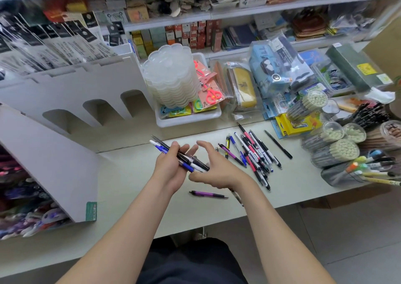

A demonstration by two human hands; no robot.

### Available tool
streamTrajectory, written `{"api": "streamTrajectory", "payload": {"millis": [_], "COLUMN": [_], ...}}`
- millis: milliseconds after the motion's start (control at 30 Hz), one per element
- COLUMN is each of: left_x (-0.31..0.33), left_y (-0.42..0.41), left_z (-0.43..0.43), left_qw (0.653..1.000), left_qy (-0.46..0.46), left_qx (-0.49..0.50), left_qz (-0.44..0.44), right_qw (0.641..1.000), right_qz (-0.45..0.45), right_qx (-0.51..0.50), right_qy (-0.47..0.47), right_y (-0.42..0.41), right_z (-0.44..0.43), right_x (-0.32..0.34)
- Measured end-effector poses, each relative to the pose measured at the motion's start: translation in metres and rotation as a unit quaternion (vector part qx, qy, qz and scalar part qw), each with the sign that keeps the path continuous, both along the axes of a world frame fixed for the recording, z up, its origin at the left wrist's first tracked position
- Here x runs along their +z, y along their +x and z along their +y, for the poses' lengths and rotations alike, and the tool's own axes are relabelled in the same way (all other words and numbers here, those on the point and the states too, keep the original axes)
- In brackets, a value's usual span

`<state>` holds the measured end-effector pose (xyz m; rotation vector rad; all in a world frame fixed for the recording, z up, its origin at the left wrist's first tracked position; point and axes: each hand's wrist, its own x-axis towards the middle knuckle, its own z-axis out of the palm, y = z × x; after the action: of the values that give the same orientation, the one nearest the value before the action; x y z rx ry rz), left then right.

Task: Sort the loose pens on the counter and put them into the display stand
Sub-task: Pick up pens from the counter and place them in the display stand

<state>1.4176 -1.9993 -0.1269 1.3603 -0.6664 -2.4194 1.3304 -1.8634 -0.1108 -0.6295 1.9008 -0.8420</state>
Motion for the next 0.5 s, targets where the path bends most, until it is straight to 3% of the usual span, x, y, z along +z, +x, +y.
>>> {"api": "streamTrajectory", "payload": {"millis": [100, 200, 333, 400, 500], "left_x": [-0.007, -0.005, 0.006, 0.018, 0.033], "left_y": [0.006, 0.015, 0.026, 0.027, 0.025], "left_z": [-0.019, -0.025, -0.007, 0.005, 0.018], "left_qw": [0.997, 0.994, 0.988, 0.967, 0.928], "left_qy": [-0.007, -0.052, -0.106, -0.143, -0.192], "left_qx": [0.075, 0.079, -0.082, -0.194, -0.313], "left_qz": [-0.011, -0.062, -0.08, -0.082, -0.057], "right_qw": [1.0, 0.997, 0.946, 0.902, 0.864], "right_qz": [-0.011, 0.008, -0.103, -0.161, -0.175], "right_qx": [0.008, -0.071, -0.262, -0.318, -0.357], "right_qy": [0.024, -0.009, -0.159, -0.242, -0.308], "right_y": [-0.007, -0.012, -0.007, -0.001, 0.005], "right_z": [0.008, 0.007, -0.008, -0.019, -0.035], "right_x": [0.003, 0.001, 0.012, 0.022, 0.034]}}
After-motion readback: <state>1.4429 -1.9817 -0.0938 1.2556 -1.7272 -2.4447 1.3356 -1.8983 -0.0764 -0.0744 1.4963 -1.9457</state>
